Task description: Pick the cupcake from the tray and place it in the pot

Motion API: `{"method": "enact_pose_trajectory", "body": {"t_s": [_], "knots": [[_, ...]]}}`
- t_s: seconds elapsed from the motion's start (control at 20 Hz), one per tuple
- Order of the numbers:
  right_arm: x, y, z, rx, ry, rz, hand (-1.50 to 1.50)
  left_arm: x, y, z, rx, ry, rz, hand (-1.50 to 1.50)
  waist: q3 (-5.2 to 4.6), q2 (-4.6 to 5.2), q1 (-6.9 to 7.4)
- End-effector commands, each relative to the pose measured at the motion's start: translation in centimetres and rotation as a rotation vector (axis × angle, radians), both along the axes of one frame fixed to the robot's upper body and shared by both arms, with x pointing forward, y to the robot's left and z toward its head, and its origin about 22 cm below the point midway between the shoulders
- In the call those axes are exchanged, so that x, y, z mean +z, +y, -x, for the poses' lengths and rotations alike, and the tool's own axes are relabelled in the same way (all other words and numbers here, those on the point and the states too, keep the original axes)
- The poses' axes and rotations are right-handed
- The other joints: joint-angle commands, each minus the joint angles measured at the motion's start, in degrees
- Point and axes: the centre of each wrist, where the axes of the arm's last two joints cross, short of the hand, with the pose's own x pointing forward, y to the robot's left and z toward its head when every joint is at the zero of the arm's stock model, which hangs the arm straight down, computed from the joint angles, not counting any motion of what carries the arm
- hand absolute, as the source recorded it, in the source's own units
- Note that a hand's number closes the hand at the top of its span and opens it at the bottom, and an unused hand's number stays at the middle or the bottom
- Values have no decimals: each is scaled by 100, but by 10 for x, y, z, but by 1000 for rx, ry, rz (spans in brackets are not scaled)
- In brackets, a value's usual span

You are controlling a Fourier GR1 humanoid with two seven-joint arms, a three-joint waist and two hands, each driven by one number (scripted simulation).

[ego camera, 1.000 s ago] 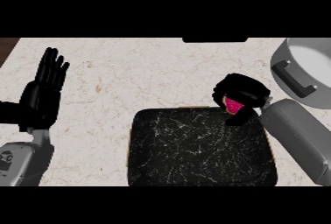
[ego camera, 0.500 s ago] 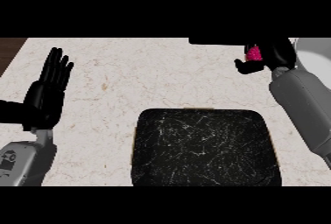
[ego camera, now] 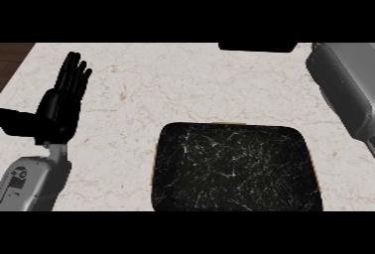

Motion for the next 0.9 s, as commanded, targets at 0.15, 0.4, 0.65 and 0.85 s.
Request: {"method": "enact_pose_trajectory", "body": {"t_s": [0.15, 0.4, 0.65, 0.85], "knots": [[1, -2, -9, -294, -29, 14, 150, -11, 6, 1, 40, 10, -9, 0, 37, 5, -150], [2, -40, -3, -338, 47, 16, 150, -3, 18, 6, 57, 12, 8, 0, 40, -57, -294], [-3, -80, 13, -337, -39, -24, 150, 6, 19, -1, 73, 27, 10, 0, 42, -93, -424], [-28, -110, 33, -313, -6, -32, 150, 4, 27, 10, 69, 4, -9, 0, 41, -82, -380]]}}
